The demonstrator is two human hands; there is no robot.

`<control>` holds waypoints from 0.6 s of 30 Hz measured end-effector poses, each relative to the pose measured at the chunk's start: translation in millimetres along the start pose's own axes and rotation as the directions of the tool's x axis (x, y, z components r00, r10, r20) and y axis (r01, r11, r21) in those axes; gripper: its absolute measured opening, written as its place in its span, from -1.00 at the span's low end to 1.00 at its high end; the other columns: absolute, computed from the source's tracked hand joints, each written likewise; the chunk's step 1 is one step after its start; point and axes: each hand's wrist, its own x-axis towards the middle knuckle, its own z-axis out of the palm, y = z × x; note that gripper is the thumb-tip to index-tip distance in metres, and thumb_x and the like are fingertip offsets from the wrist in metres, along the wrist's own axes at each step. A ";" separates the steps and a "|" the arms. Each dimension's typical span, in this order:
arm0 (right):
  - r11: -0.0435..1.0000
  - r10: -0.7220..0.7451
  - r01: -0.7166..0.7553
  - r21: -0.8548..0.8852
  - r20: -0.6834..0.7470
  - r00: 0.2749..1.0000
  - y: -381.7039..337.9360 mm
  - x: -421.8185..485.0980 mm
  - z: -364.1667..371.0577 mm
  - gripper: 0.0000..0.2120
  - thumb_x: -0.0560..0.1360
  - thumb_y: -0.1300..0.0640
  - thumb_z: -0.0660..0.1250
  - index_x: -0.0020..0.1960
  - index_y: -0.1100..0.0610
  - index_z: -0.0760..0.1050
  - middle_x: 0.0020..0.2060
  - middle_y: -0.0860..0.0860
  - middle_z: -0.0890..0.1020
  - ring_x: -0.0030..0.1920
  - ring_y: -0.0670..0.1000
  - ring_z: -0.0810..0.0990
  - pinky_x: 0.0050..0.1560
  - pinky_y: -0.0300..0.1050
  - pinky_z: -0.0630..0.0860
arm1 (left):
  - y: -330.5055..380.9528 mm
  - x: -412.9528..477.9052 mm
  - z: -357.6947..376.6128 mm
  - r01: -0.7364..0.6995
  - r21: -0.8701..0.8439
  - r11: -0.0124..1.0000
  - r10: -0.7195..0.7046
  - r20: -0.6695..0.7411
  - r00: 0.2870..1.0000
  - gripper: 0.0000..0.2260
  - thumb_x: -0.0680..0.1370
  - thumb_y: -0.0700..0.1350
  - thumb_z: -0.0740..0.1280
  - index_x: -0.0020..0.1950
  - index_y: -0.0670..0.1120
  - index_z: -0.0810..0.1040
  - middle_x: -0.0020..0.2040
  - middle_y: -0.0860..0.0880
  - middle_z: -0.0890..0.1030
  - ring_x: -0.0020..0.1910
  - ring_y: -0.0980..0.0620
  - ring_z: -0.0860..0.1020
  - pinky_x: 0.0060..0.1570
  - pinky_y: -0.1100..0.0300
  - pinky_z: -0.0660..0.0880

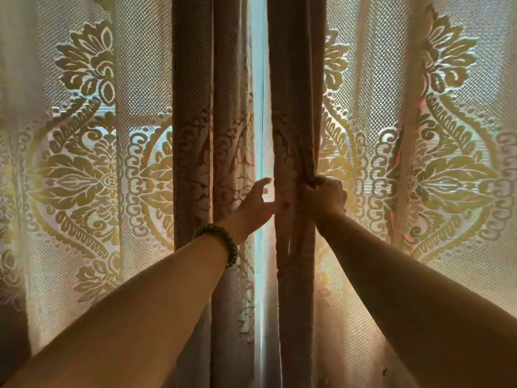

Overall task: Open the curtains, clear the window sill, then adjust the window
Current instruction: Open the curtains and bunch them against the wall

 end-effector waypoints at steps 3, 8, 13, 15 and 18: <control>0.968 0.059 -0.082 0.235 0.104 0.993 10.8 -0.2 7.2 -0.62 0.39 0.08 0.30 0.15 0.22 0.53 -0.02 0.21 0.64 0.00 0.23 0.63 0.07 0.21 0.59 | -2.8 4.7 10.8 0.125 -0.165 0.978 -0.119 0.042 0.992 -0.42 0.57 -0.21 0.26 0.51 -0.03 0.07 0.41 -0.20 0.36 0.33 -0.20 0.43 0.13 0.14 0.43; 0.938 0.067 -0.156 0.309 0.279 0.958 37.8 -15.3 2.0 -0.79 0.47 0.24 0.35 0.10 0.18 0.52 -0.14 0.09 0.63 -0.16 0.07 0.64 -0.19 -0.17 0.64 | -18.2 8.3 30.1 0.171 -0.074 0.983 -0.175 -0.053 0.983 -0.52 0.56 -0.02 0.28 0.45 -0.01 0.23 0.41 -0.18 0.39 0.34 -0.21 0.42 0.33 -0.08 0.40; 0.952 0.129 -0.182 0.248 0.214 0.968 57.0 -5.2 -8.1 -0.73 0.50 0.20 0.31 0.15 0.31 0.56 0.04 0.27 0.65 0.07 0.27 0.62 0.18 0.19 0.53 | -22.5 4.7 41.2 0.244 -0.114 0.963 -0.245 0.007 0.969 -0.02 0.37 0.15 0.44 0.53 0.07 -0.20 0.57 -0.10 -0.06 0.54 -0.12 0.03 0.47 -0.10 0.03; 0.965 0.116 -0.150 0.217 0.164 0.980 66.8 1.3 -17.5 -0.69 0.51 0.13 0.30 0.17 0.27 0.55 0.07 0.26 0.65 0.10 0.25 0.61 0.19 0.17 0.51 | -13.7 2.6 59.3 0.245 -0.278 0.929 -0.207 0.160 0.965 -0.12 0.47 0.01 0.39 0.54 0.03 -0.19 0.53 -0.10 0.15 0.41 -0.11 0.31 0.38 0.01 0.17; 0.968 0.094 -0.115 0.223 0.099 0.991 88.5 9.1 -41.2 -0.64 0.44 0.10 0.36 0.20 0.21 0.50 0.02 0.19 0.66 0.01 0.16 0.63 0.08 0.02 0.56 | 3.1 4.9 97.0 0.159 -0.301 0.940 -0.115 0.158 0.981 -0.38 0.54 -0.11 0.32 0.51 -0.08 0.08 0.34 -0.12 0.45 0.11 0.02 0.53 0.02 0.33 0.36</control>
